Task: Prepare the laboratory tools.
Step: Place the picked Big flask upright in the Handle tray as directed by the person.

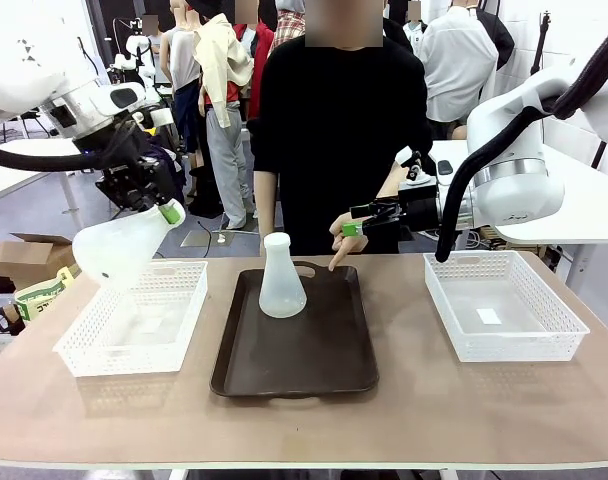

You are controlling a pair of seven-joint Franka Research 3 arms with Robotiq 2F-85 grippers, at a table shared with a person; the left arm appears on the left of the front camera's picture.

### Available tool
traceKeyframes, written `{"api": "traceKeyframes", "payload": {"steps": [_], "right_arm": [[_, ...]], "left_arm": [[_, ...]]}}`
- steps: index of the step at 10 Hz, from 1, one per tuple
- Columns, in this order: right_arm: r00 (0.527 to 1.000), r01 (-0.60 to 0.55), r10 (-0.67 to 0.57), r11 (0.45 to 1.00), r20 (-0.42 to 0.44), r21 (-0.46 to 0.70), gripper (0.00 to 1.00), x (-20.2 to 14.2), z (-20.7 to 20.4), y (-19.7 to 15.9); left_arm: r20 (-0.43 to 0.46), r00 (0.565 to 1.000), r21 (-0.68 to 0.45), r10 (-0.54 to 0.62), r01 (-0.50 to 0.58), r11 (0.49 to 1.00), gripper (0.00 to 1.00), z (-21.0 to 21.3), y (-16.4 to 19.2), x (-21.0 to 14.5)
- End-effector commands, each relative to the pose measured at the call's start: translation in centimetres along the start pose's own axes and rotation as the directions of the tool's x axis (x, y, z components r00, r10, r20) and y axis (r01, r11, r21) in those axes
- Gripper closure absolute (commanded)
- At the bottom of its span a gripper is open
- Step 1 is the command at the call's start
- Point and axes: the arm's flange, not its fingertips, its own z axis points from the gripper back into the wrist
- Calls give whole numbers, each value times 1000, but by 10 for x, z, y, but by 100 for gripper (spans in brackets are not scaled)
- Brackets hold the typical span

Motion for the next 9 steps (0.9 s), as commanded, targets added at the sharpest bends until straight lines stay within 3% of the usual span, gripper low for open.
{"api": "traceKeyframes", "payload": {"steps": [1, 3, 4, 6, 7, 8, 9], "right_arm": [[1000, 6, -6, 1000, -2, 0, 0, 0, 0, 1], [1000, 6, -6, 1000, -2, 0, 0, 0, 0, 1], [1000, 6, -6, 1000, -2, 0, 0, 0, 0, 1], [1000, 6, -6, 1000, -2, 0, 0, 0, 0, 1], [1000, 6, -6, 1000, -2, 0, 0, 0, 0, 1], [1000, 6, -6, 1000, -2, 0, 0, 0, 0, 1], [1000, 6, -6, 1000, -2, 0, 0, 0, 0, 1]], "left_arm": [[94, 985, -86, -142, 150, 985, 100, -14, -7, -2], [216, 953, -229, -211, 259, 938, 100, -23, -30, 5], [315, 911, -267, -267, 355, 896, 100, -25, -42, 4], [415, 849, -352, -328, 482, 802, 100, -29, -58, -4], [440, 846, -398, -303, 486, 778, 100, -30, -60, -5], [441, 855, -406, -271, 460, 790, 100, -32, -59, -5], [288, 913, -368, -289, 385, 847, 100, -35, -54, -3]]}}
